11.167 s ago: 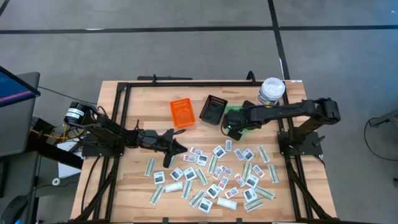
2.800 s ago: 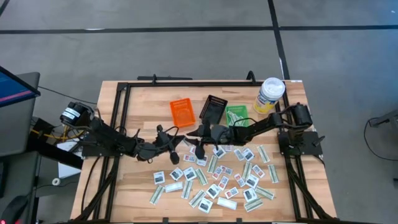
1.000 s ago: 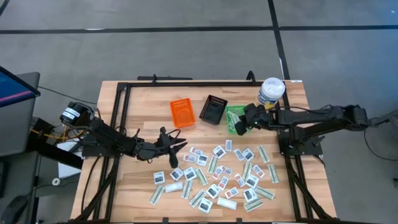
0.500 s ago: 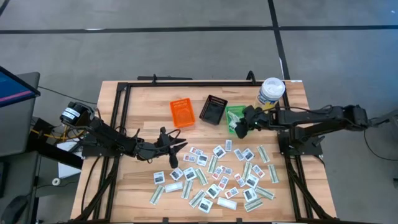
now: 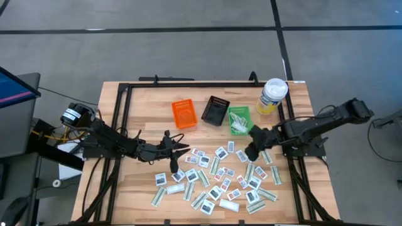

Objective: Pick & Place First Aid Supplies
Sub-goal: Put the green bandage pack into the green basket

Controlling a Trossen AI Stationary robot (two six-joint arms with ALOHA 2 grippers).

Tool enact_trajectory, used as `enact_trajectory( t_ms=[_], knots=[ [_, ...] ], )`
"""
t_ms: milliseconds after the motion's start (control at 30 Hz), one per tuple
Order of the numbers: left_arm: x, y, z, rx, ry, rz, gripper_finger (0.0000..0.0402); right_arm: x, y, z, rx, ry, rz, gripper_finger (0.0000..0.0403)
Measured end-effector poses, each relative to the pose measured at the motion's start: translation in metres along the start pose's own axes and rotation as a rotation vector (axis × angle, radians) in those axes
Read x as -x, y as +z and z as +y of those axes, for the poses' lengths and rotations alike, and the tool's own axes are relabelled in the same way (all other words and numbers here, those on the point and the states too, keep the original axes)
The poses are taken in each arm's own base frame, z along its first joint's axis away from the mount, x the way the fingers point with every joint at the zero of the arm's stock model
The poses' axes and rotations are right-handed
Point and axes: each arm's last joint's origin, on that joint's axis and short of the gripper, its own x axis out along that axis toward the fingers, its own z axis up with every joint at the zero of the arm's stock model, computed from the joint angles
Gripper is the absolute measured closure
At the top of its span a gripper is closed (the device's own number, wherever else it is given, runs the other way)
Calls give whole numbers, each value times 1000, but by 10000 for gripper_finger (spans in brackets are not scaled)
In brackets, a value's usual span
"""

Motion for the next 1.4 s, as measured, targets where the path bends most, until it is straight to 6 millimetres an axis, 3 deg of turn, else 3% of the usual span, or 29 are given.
enact_trajectory(
  t_ms=[300,767,900,1167,1400],
  knots=[
    [0,0,0,0,0,0,325,6,-34,-19,-189,-310,161,271],
    [0,0,0,0,0,0,325,-27,-38,-21,-117,-516,287,202],
    [0,0,0,0,0,0,325,-33,-36,-20,-100,-486,337,235],
    [0,0,0,0,0,0,325,-36,-29,-17,-74,-409,339,390],
    [0,0,0,0,0,0,325,-20,-15,-3,-62,-352,230,393]
  ],
)
